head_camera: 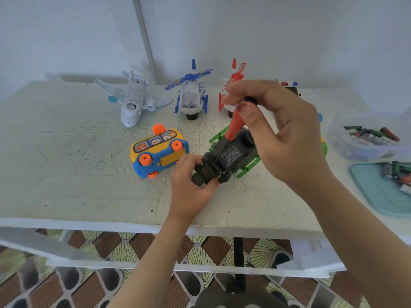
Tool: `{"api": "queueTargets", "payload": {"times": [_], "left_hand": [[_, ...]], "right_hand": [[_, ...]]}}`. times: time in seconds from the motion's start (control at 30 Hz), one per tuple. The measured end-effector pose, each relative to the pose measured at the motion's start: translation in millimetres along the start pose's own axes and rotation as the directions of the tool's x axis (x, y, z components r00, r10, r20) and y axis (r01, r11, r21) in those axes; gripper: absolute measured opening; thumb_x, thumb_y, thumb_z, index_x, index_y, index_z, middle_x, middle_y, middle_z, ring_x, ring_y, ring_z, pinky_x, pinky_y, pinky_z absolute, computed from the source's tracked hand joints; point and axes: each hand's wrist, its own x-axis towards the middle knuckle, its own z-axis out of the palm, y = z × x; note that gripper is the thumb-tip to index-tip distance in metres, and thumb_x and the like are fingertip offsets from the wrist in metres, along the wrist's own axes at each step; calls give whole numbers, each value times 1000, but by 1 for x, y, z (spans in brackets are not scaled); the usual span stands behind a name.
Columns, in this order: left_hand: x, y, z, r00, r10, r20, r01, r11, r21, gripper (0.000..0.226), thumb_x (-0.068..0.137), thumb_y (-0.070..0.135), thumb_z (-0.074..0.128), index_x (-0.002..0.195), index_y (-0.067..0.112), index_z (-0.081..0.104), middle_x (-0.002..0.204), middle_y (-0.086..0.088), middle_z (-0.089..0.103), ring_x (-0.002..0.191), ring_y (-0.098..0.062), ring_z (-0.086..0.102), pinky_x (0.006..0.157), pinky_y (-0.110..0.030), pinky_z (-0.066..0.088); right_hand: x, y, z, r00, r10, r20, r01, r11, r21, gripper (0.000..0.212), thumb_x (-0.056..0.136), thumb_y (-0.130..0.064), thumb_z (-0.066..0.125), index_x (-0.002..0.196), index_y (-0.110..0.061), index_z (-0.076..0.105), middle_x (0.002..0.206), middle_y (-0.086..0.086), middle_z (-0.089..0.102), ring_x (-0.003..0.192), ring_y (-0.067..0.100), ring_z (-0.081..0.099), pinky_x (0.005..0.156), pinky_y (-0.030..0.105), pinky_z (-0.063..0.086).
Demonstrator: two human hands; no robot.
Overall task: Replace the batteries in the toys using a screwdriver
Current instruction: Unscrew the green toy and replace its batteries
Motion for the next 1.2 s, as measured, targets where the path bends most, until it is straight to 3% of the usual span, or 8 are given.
{"api": "queueTargets", "payload": {"times": [0.2,0.33,0.5,0.6,0.7,0.83,1.0,1.2], "left_hand": [[0,1,1,1000,7,-3,-7,1000,-7,48,62,5,88,85,22,50,83,4,52,77,-2,48,64,-12,36],[1,-1,1,1000,-3,-7,3,1000,-1,47,61,1,87,84,18,51,83,7,50,76,-1,47,64,-11,34],[0,-1,1,1000,-7,-3,7,1000,0,50,60,-3,87,84,20,49,83,8,49,77,0,47,64,-10,35],[0,-1,1,1000,-4,-9,4,1000,-8,51,60,-5,86,84,20,48,83,10,48,77,2,46,64,-10,35],[1,-1,1,1000,5,-9,-5,1000,-8,46,62,0,84,84,20,49,81,6,49,76,1,46,63,-11,34],[1,0,1,1000,1,-7,-1,1000,-11,47,62,-1,84,83,21,49,82,13,48,76,1,46,64,-12,34],[1,1,1,1000,2,-12,-3,1000,-11,43,63,7,83,84,21,48,83,10,48,76,1,46,63,-11,33],[0,0,0,1000,-3,-4,3,1000,-4,45,63,2,84,84,20,49,84,12,49,77,1,46,64,-11,34]], "right_hand": [[-4,3,1,1000,-6,-18,6,1000,-14,18,94,-25,51,107,-25,63,86,-4,70,90,10,66,103,59,36],[-4,4,-1,996,-18,-82,17,1000,-13,19,86,-31,66,104,-25,67,87,5,67,88,19,58,86,41,47],[-1,11,-8,997,27,-74,-30,999,-38,17,92,-19,58,108,-18,66,80,-9,69,84,0,60,95,53,43],[-4,16,-11,996,76,-52,-78,996,-42,25,95,-15,48,115,-18,62,88,-2,72,102,9,65,106,52,39],[-6,19,-11,993,91,-72,-97,991,-92,30,95,-22,49,122,-22,61,122,6,65,131,17,47,112,29,32],[-6,14,-9,992,33,-125,-38,998,-39,24,89,-28,62,113,-32,61,89,-26,63,102,7,53,95,34,42],[-6,13,-9,996,74,-49,-72,996,57,27,93,-8,56,119,-9,61,87,-3,68,78,9,67,88,26,48],[-6,10,-11,997,76,-18,-78,987,-138,31,92,-30,50,119,-24,64,111,-8,67,124,5,44,106,18,30]]}}
